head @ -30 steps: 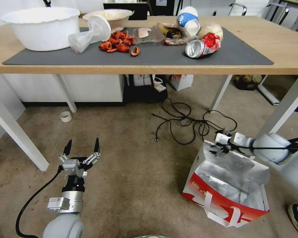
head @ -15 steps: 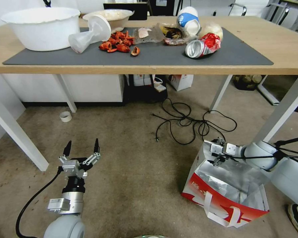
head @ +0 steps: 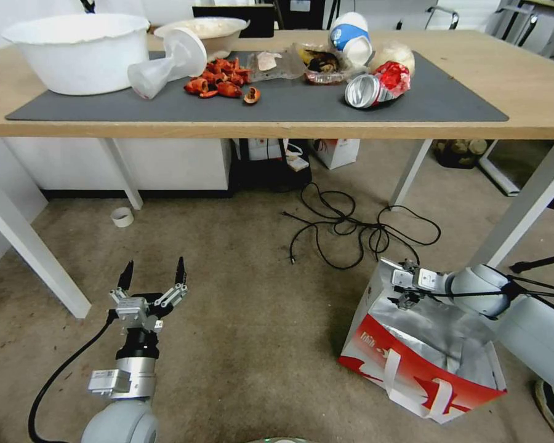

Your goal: Pick up the food delivery bag from the floor and place it on the table.

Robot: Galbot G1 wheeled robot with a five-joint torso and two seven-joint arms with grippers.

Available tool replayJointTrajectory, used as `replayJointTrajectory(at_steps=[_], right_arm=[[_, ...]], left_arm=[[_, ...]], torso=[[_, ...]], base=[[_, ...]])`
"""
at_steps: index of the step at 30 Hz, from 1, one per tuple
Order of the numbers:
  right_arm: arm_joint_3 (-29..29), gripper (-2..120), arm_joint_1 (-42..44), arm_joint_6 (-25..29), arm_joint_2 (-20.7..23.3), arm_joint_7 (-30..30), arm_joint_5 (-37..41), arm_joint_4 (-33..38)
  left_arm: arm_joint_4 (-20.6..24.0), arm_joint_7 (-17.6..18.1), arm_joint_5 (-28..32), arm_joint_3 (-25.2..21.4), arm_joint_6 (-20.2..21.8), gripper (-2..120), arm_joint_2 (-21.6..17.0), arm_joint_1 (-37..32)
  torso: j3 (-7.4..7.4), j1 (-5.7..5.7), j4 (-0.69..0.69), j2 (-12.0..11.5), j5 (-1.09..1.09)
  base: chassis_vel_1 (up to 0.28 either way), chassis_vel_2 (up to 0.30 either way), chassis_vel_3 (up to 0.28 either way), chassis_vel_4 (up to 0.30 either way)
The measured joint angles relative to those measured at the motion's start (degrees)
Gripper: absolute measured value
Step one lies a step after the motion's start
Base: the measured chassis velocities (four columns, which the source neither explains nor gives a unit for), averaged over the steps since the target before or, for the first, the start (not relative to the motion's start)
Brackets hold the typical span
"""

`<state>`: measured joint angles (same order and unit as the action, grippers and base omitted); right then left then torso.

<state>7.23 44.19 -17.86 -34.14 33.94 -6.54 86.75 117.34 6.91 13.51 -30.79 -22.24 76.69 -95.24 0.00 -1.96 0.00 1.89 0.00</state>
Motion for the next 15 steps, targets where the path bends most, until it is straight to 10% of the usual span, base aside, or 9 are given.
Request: replayJointTrajectory(at_steps=[15], right_arm=[[-2.5,18,2.1,-0.1,0.1,0.7,0.5,1.5]], left_arm=[[-0.3,0.0,0.3,0.2,0.0,100,-0.3,0.1]], torso=[[0.0,0.0,0.0,0.0,0.0]], base=[[0.0,0.0,0.0,0.0]])
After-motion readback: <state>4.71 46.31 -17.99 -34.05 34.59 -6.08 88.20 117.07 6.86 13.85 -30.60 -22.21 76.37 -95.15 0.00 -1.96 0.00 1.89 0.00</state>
